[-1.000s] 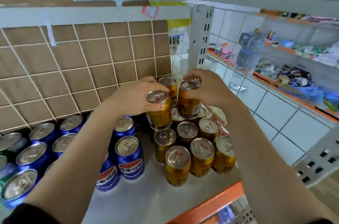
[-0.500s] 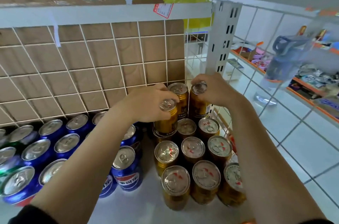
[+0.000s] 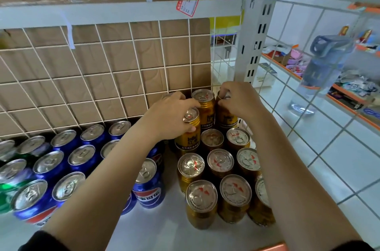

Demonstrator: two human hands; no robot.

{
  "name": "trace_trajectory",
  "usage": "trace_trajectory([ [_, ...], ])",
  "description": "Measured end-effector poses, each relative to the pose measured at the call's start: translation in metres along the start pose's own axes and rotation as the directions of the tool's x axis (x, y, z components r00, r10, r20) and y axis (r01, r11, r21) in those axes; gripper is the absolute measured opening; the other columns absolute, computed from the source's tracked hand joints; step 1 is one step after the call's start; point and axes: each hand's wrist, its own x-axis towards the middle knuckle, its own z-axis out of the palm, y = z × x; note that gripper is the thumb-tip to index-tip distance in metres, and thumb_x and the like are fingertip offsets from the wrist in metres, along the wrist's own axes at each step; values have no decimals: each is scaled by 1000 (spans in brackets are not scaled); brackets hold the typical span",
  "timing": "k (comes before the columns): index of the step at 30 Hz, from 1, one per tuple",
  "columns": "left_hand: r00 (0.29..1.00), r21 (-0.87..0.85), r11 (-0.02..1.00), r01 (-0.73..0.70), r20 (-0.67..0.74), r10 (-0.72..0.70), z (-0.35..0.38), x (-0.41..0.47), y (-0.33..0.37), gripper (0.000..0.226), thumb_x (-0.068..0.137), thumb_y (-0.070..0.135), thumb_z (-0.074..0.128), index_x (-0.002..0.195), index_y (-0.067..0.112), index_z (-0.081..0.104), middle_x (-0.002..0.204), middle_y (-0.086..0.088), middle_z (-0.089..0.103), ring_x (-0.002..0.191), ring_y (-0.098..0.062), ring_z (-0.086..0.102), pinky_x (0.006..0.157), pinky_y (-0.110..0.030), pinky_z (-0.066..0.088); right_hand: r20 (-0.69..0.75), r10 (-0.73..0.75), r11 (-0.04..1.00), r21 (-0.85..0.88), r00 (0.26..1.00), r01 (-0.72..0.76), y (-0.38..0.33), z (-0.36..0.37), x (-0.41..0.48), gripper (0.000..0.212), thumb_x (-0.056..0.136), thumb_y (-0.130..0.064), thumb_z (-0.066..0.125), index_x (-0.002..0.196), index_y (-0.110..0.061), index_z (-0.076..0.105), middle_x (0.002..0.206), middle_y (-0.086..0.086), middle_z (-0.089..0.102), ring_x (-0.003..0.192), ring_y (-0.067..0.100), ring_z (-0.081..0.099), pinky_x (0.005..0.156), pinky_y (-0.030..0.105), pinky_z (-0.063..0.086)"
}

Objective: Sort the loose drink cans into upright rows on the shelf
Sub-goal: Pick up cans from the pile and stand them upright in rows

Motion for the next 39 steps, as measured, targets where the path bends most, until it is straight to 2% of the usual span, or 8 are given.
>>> trace_trajectory([
  [4, 998, -52, 999, -6, -59, 3, 5, -2, -4, 57, 81, 39, 67, 132, 26, 46, 135, -1, 44, 124, -20, 41, 97, -34, 39, -6, 3, 999, 51, 1000, -3, -1, 2, -2, 15, 82, -6, 66, 80, -18, 57, 102, 4, 65, 98, 21, 58, 76, 26, 37],
  [7, 996, -32, 999, 24, -87, -26, 8, -5, -7, 54, 80, 44, 66, 130, 29, 48, 140, 5, 43, 132, -22, 29, 102, -38, 34, -23, 32, 999, 7, 999, -32, -3, 1, -4, 17, 82, -4, 64, 78, -18, 56, 93, 1, 58, 99, 22, 55, 83, 31, 41],
  [16, 992, -95, 994, 45, -115, -56, 13, -12, -3, 49, 84, 36, 66, 130, 29, 50, 146, 2, 34, 135, -21, 28, 101, -36, 36, -67, 77, 995, 71, 995, -72, 2, 2, -11, 16, 82, -1, 63, 80, -17, 62, 108, 7, 66, 104, 25, 58, 78, 26, 41],
  [24, 992, -149, 989, -13, -127, -6, 14, -17, -5, 48, 86, 27, 63, 132, 27, 49, 138, 2, 46, 126, -18, 42, 96, -33, 41, -107, 81, 996, 56, 991, -76, 0, 7, -15, 12, 86, -9, 62, 95, -16, 64, 105, 6, 66, 99, 25, 59, 76, 26, 41],
  [28, 994, -102, 995, -17, -105, 6, 20, -25, -8, 59, 89, 33, 58, 142, 30, 32, 153, 2, 26, 138, -22, 29, 105, -40, 37, -55, 36, 997, -61, 998, -39, -5, 9, -22, 29, 86, -17, 64, 114, -14, 59, 120, 9, 59, 111, 28, 54, 86, 34, 43],
  [33, 982, -45, 997, 58, -179, -65, 18, -42, -15, 71, 90, 41, 54, 148, 26, 16, 157, -2, 14, 144, -25, 12, 114, -41, 21, -90, -7, 989, -149, 996, -7, -33, 12, -50, 50, 89, -29, 60, 134, -15, 45, 145, 8, 37, 137, 28, 28, 112, 42, 28],
  [36, 953, 7, 986, 168, -256, -160, 19, -62, -18, 69, 91, 46, 50, 148, 26, 15, 156, -6, 15, 144, -29, 9, 116, -44, 13, -92, -94, 980, -185, 991, 76, -62, 21, -74, 47, 90, -35, 56, 133, -18, 46, 146, 5, 38, 138, 27, 27, 114, 44, 24],
  [39, 919, -5, 955, 298, -271, -288, 18, -91, -23, 62, 92, 48, 47, 145, 27, 22, 155, -7, 18, 143, -31, 13, 115, -47, 17, -48, -161, 974, -168, 986, 151, -91, 34, -96, 44, 90, -37, 55, 131, -21, 49, 142, 3, 42, 135, 26, 32, 113, 46, 26],
])
